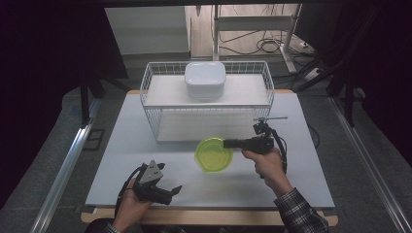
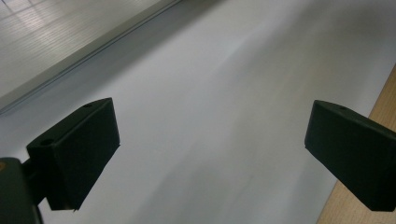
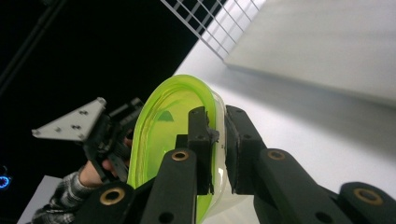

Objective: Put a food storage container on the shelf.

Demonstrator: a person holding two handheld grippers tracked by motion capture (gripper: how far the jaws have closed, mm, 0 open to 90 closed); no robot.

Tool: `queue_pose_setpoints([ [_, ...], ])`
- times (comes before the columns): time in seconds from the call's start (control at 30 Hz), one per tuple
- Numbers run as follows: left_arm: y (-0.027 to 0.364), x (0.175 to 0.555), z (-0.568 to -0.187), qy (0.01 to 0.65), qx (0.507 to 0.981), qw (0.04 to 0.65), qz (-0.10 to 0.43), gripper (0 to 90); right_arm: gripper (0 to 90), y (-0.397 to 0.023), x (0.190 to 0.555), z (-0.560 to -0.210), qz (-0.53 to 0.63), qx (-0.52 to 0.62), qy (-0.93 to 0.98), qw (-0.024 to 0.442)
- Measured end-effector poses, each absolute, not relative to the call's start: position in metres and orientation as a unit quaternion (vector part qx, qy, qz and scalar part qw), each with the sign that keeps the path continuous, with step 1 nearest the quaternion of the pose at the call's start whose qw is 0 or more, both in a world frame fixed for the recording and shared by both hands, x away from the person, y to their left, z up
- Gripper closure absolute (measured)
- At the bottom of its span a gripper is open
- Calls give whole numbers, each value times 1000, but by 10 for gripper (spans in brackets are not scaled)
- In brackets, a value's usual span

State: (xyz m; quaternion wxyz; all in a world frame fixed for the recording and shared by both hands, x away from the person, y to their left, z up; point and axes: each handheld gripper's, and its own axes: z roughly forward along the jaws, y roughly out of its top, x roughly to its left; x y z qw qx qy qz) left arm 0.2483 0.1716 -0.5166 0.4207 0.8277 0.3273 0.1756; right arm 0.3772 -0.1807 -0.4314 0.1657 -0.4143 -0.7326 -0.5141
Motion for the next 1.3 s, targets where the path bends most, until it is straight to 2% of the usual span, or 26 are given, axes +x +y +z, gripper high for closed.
queue_pose_setpoints([
  [1.3,171,248,-517,325,828,422,175,28,818,-169,421,-299,-581,-402,-698,115],
])
